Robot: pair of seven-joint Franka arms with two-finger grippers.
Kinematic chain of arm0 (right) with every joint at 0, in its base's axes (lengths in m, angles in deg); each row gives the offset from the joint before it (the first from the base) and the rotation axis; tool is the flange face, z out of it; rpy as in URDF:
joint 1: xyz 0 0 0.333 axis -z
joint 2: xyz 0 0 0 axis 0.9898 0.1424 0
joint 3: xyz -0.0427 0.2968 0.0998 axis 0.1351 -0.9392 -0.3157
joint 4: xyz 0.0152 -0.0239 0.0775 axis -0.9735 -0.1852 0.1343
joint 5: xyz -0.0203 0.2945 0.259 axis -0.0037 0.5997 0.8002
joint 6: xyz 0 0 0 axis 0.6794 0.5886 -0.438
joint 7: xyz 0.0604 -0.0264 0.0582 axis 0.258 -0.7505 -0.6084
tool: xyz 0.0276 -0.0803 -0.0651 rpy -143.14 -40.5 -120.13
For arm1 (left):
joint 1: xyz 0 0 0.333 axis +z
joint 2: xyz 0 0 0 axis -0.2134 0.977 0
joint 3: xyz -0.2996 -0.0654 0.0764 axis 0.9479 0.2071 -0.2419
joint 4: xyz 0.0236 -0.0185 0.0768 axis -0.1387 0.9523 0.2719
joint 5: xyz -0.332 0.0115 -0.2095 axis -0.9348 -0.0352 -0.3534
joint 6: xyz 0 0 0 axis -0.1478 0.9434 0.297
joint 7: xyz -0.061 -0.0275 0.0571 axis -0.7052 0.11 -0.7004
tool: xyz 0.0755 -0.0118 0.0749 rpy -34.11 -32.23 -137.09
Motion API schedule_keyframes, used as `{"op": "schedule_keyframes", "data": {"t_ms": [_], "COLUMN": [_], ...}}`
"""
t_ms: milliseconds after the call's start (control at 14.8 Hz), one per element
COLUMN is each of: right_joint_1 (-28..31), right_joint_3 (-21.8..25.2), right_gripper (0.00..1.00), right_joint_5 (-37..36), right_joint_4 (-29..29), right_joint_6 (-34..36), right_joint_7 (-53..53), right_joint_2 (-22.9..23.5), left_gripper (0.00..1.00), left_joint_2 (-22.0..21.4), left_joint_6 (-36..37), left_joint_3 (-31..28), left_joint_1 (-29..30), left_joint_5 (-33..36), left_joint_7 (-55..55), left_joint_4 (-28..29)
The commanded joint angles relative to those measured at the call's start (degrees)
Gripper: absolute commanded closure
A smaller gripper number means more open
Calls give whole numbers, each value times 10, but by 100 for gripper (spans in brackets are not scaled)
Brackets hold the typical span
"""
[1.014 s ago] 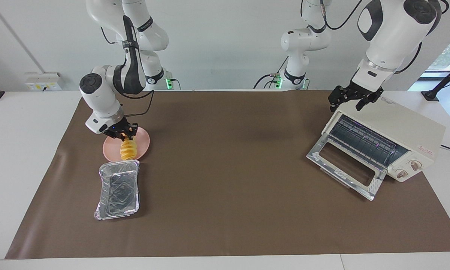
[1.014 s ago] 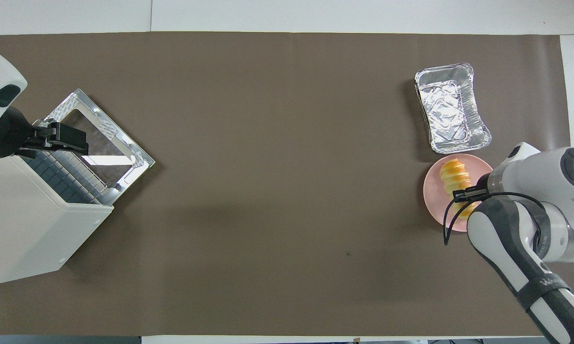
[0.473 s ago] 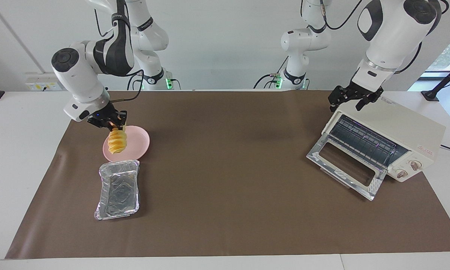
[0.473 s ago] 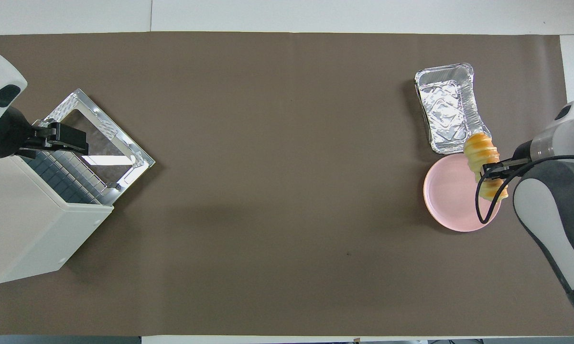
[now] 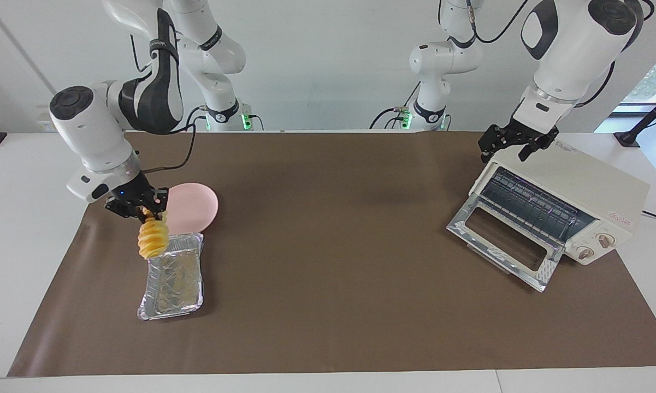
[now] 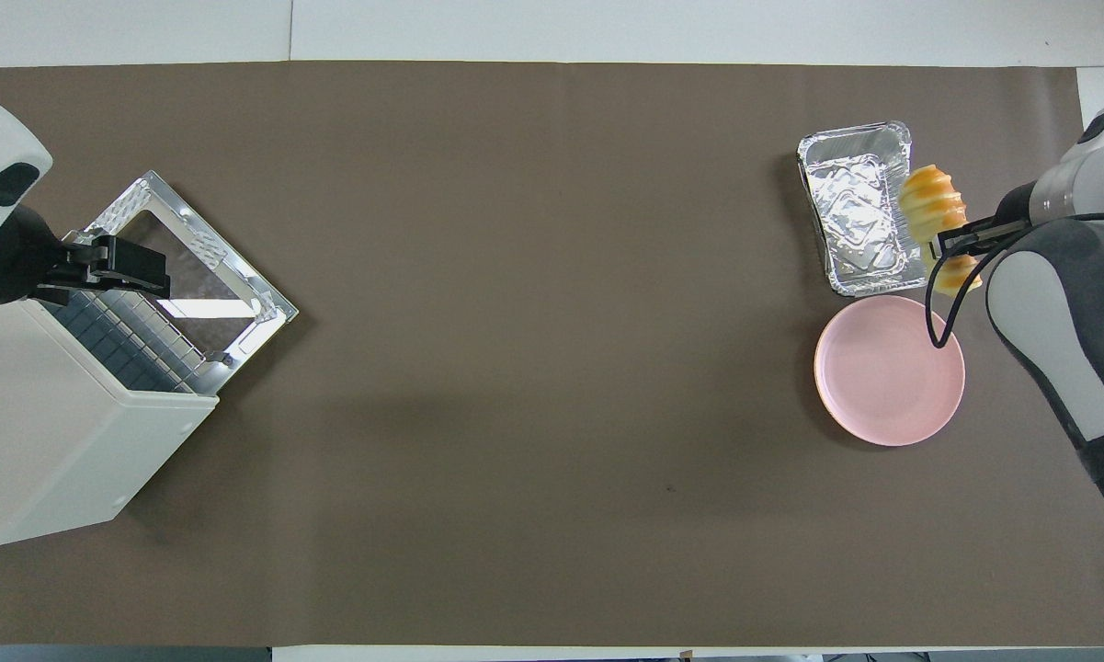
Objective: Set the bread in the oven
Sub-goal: 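Lift the bread roll and lower it into the foil tray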
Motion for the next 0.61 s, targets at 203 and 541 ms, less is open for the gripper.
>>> {"op": "schedule_keyframes", "data": {"t_ms": [203,541], "right_joint_1": [-3,-29], "right_joint_3": [-5,-5], "right_gripper": [66,62], "right_joint_5": [-1,9], "right_joint_4": [138,118], "right_joint_6": [-20,-63], "right_joint_7": [-11,13], "right_joint_2": [127,159], "left_gripper": [0,0], "left_joint_2": [-13,-13], "left_joint_6": [-3,-3], "left_joint_3": [2,2], "left_joint_1": [7,7], "left_joint_5": [-10,-10], "left_joint_7": [-4,-5], "left_joint_4": [14,14]}}
